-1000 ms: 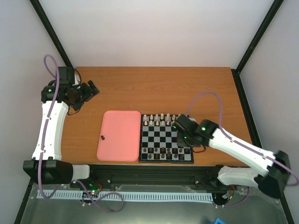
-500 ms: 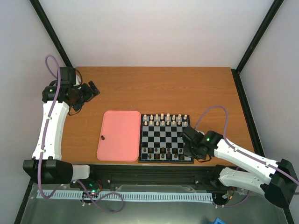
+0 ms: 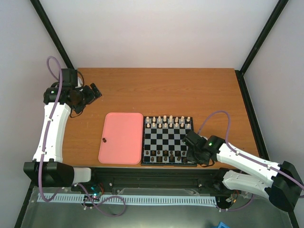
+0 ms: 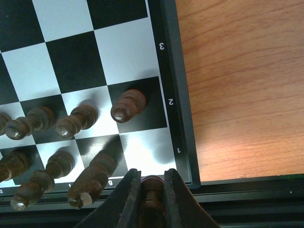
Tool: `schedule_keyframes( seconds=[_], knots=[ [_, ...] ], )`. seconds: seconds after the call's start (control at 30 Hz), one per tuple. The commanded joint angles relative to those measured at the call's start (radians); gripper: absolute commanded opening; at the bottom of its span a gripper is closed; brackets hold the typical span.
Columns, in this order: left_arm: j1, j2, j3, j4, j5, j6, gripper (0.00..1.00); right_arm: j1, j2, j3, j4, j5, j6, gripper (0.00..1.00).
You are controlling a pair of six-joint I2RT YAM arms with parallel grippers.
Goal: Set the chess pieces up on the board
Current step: Place the chess piece on the chessboard.
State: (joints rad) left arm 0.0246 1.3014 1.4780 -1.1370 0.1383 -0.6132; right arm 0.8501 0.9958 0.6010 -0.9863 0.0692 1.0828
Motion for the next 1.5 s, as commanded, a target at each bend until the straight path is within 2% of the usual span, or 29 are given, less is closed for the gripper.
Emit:
schedule_keyframes(
  seconds=[0.0, 1.17, 1.33, 1.47],
  knots=[
    [-0.009, 0.008, 0.007, 0.016, -0.009, 0.021, 1.0, -0.009, 0.008, -0.016, 0.032, 0.027, 0.029, 0.14],
    [-0.012, 0.021, 0.006, 0.016, -0.003, 0.026, 1.0, -0.01, 0.135, -0.01, 0.093, 0.02, 0.016, 0.19],
    [-0.012, 0.019, 0.007, 0.016, -0.003, 0.027, 1.0, -0.01, 0.122, 0.003, 0.074, 0.024, 0.017, 0.25],
    [-0.011, 0.019, 0.007, 0.015, -0.003, 0.027, 1.0, -0.01, 0.114, 0.023, 0.045, 0.037, 0.018, 0.27]
  ],
)
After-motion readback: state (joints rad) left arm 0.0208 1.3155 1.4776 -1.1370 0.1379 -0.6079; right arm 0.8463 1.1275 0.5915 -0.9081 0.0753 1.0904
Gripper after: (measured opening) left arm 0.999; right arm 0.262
